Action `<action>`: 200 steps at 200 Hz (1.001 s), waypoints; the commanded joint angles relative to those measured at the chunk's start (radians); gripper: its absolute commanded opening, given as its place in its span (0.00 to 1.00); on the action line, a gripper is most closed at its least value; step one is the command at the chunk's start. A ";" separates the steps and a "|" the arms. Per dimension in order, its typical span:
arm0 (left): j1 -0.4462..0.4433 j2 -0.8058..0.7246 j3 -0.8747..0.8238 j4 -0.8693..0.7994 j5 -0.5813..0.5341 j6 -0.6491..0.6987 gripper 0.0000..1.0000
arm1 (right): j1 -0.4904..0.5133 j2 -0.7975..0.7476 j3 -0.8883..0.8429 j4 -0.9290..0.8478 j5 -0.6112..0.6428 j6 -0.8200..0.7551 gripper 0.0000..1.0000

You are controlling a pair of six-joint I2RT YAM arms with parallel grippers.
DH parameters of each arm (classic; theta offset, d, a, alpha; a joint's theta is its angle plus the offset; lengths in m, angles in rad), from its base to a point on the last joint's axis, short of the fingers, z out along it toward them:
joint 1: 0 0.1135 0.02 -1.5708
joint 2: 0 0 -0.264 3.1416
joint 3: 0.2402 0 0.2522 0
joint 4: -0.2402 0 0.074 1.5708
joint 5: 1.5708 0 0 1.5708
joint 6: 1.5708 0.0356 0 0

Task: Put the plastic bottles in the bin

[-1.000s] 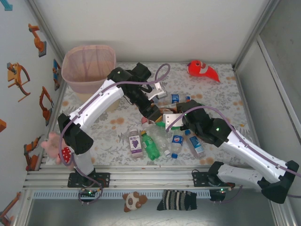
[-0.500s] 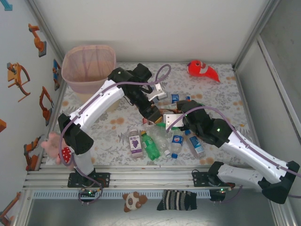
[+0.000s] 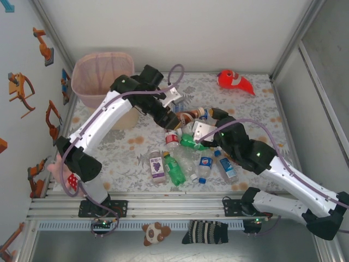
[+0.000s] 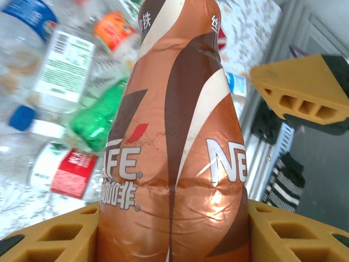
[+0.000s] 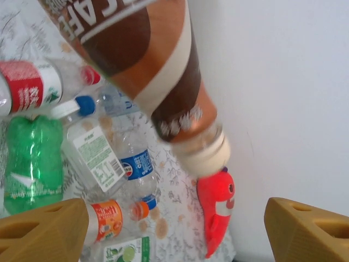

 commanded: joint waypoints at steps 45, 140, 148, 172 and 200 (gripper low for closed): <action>0.124 -0.150 -0.040 0.220 -0.179 -0.144 0.41 | -0.018 0.038 0.080 0.011 0.094 0.426 0.83; 0.445 -0.182 0.010 0.212 -0.384 -0.285 0.43 | -0.149 0.066 0.170 -0.060 0.064 0.632 0.82; 0.474 -0.180 0.012 0.203 -0.389 -0.291 0.43 | -0.150 0.066 0.170 -0.060 0.063 0.632 0.82; 0.552 -0.173 0.000 0.199 -0.401 -0.304 0.43 | -0.152 0.069 0.173 -0.063 0.056 0.631 0.82; 0.624 -0.153 -0.020 0.200 -0.448 -0.304 0.43 | -0.154 0.080 0.178 -0.074 0.052 0.632 0.82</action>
